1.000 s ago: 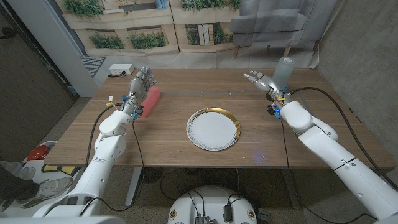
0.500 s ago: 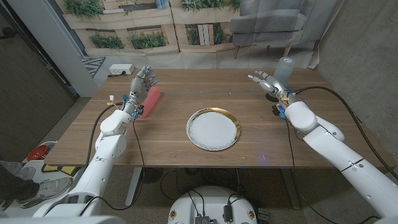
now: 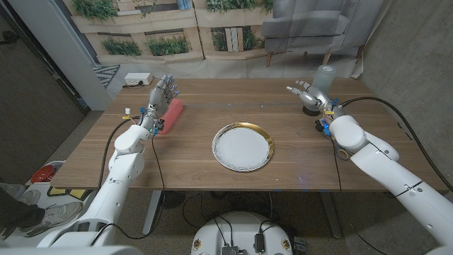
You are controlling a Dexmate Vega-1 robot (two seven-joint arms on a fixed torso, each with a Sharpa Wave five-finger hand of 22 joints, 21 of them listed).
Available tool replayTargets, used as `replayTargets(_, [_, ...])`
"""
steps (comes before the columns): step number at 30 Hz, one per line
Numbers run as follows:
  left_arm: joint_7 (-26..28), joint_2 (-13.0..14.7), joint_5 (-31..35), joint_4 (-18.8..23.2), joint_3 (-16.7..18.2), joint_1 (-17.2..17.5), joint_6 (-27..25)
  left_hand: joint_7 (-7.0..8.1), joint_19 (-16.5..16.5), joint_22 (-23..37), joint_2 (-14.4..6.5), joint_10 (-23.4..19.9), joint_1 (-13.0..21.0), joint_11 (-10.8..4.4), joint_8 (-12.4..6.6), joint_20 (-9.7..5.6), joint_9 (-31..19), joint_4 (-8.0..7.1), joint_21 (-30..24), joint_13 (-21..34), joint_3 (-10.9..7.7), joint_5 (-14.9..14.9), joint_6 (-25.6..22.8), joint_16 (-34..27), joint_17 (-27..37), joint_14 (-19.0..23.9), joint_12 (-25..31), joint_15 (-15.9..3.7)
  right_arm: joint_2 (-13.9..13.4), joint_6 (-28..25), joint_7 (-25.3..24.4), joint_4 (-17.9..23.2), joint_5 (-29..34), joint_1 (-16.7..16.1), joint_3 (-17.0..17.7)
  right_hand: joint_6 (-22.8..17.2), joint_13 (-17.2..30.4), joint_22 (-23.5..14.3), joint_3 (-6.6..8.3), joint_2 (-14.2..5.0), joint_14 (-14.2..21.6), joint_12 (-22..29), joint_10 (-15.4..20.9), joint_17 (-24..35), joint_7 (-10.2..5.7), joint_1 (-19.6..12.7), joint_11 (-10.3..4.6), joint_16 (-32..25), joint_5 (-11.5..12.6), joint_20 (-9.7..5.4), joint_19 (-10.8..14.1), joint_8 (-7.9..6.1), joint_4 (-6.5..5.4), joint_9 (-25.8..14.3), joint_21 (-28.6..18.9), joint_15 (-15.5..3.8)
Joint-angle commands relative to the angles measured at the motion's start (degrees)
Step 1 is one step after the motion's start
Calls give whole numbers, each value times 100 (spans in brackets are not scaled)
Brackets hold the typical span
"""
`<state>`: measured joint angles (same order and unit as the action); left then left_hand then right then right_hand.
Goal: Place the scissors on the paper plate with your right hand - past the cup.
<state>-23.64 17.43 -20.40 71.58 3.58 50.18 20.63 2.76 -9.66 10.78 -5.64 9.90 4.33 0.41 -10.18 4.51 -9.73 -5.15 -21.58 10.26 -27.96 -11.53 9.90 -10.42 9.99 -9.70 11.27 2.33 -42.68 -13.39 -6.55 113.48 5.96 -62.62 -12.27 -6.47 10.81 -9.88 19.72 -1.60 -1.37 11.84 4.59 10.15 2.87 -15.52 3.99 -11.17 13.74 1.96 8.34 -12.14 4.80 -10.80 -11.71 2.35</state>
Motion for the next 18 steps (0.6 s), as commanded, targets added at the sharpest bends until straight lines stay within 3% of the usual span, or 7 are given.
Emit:
replayTargets(1, [-8,-19,28,0,-59,-26,-9,4,-660,30,2,548,-41,13,-20,28,-14,7,3,18,11,-46,167,-20,22,-802,21,33,-304,-353,-51,223,116,-176,127,-17,21,-16,23,-28,41,-28,50,15,-27,-27,3,19,-33,-1,62,6,47,-15,20,28])
replayTargets(5, [-11,-32,38,-3,-84,-35,-10,5,-659,31,2,542,-42,58,-19,34,-14,7,16,18,15,-46,167,-21,22,-799,23,32,-417,-413,-44,280,95,-274,201,-22,21,-16,24,-34,39,-29,50,15,-34,-36,-4,21,-36,2,64,7,55,-16,20,31])
replayTargets(6, [-13,-33,40,0,-88,-36,-10,7,-657,31,2,547,-42,4,-20,35,-14,7,19,18,16,-47,163,-21,22,-799,21,35,-439,-426,-45,290,83,-298,221,-22,21,-16,24,-36,39,-29,51,15,-43,-39,-3,21,-37,5,66,8,57,-16,20,34])
replayTargets(7, [-13,-33,39,0,-88,-36,-10,8,-656,32,1,530,-43,72,-21,33,-14,7,23,18,18,-47,161,-21,22,-798,27,35,-445,-428,-50,291,77,-296,218,-23,21,-16,25,-38,43,-29,53,15,-48,-43,0,20,-39,4,65,9,60,-17,21,31])
replayTargets(18, [22,-41,77,80,-125,-17,-49,32,-652,33,1,565,-46,-6,-21,36,-14,6,46,18,25,-48,149,-20,23,-800,13,35,-731,-682,-147,449,155,-548,325,-30,23,-17,29,-58,48,-31,56,15,-57,-72,-8,21,-51,2,68,16,85,-20,23,25])
